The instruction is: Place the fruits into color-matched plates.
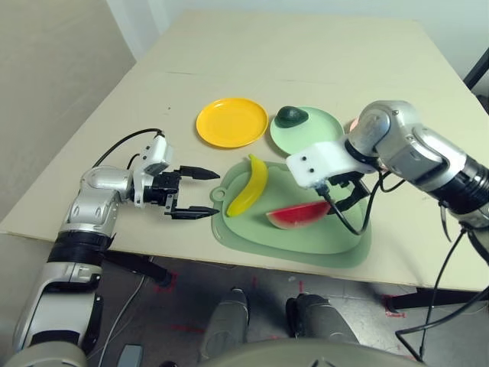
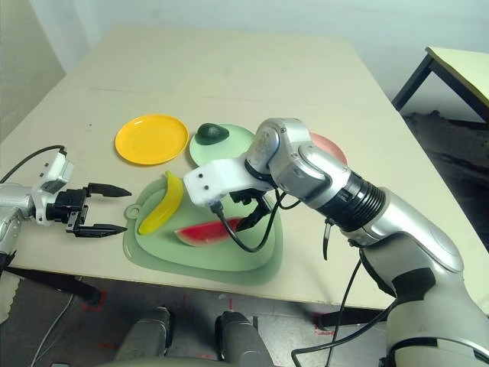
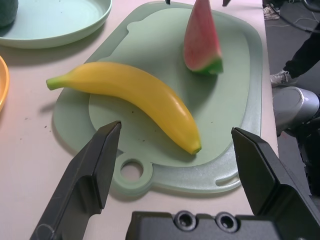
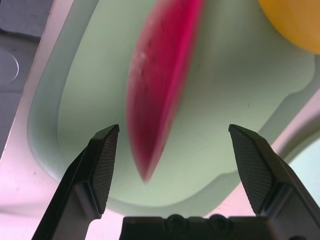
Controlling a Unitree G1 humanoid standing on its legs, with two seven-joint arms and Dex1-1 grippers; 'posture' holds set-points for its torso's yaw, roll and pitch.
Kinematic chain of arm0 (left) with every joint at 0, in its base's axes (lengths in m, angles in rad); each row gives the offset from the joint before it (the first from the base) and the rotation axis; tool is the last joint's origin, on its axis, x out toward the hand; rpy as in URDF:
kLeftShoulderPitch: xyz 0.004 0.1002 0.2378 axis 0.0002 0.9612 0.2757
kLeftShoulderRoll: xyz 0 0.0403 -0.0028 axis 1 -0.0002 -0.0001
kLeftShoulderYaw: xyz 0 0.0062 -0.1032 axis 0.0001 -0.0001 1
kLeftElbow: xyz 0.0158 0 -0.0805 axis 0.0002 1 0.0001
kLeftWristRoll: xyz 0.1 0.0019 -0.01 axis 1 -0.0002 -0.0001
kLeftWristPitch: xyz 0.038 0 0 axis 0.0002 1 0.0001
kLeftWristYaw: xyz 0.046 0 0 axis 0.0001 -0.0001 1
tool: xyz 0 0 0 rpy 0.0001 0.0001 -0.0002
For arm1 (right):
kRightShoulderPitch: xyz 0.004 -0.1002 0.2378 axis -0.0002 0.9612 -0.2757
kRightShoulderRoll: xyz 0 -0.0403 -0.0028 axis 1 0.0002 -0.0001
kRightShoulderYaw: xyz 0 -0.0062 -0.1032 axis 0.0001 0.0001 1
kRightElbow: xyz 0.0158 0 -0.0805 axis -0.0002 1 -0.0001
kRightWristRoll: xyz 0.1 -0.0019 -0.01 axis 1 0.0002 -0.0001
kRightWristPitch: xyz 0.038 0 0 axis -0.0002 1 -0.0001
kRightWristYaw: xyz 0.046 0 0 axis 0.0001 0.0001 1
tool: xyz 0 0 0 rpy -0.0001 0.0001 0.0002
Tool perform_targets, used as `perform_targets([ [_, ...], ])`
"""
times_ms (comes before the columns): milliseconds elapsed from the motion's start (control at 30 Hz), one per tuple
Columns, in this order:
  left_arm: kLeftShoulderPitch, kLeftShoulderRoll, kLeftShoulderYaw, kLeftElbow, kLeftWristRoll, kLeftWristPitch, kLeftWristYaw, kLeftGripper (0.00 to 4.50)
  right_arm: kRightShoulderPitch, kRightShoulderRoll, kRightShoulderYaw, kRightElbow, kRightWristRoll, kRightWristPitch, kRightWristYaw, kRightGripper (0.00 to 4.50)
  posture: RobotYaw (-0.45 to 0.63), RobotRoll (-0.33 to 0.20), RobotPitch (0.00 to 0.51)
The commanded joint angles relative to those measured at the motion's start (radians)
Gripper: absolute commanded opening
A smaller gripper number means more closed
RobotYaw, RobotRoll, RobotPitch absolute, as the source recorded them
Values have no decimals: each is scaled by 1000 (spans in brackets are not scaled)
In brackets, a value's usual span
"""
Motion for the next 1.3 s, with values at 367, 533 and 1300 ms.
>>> perform_targets([
  [367,0,7,-1,-1,4,0,-7,4500,59,70,71,-14,-76,136,3,4445,24,0,137],
  [533,-5,1,-7,0,6,2,-7,4500,71,83,73,-32,-87,175,-9,4445,18,0,137],
  [1300,-5,9,1,12,11,-10,-5,4500,73,102,54,23,-125,48,-18,4445,31,0,131],
])
